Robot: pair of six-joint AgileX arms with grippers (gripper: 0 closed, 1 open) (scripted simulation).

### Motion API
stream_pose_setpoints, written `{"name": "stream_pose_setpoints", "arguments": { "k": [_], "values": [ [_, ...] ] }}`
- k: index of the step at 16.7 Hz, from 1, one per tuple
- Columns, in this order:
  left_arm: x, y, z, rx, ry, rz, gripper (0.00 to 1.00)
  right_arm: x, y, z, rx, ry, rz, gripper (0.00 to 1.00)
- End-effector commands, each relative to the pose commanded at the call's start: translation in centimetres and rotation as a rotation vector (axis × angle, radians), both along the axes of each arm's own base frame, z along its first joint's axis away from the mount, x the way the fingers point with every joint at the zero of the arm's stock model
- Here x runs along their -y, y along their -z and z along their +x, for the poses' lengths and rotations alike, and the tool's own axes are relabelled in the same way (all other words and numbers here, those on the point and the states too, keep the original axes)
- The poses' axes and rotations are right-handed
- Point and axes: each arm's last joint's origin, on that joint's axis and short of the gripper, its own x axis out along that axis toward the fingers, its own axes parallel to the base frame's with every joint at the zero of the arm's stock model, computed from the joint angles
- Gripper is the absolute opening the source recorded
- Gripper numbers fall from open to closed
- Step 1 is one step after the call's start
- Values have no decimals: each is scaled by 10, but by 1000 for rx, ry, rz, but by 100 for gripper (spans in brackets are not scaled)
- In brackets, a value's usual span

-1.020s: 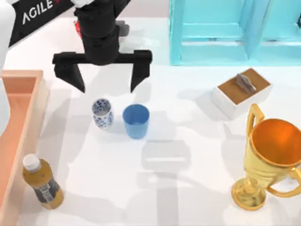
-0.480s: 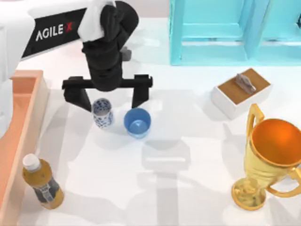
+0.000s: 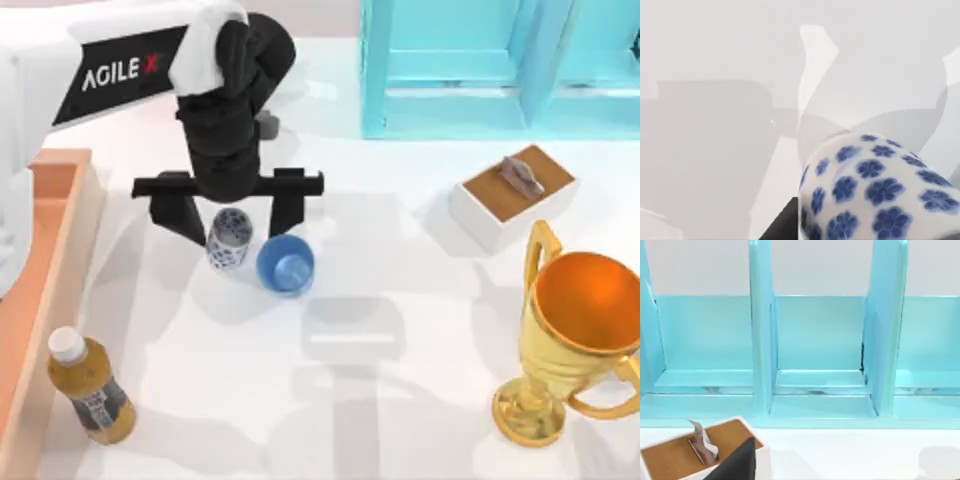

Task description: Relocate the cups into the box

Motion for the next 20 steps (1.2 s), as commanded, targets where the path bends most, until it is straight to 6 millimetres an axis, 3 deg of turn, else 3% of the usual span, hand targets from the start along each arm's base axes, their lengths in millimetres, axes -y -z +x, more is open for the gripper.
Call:
{"name": "stream_pose_setpoints", "arguments": {
  "k": [7,17,20],
  "values": [
    [0,0,0,0,0,0,2,0,0,0,0,0,0,100],
    [-2,-4,1,7,-2,-3,0,0,0,0,0,0,0,100],
    [-29,-31,9,15,-17,-7,0,0,0,0,0,0,0,100]
  ]
}}
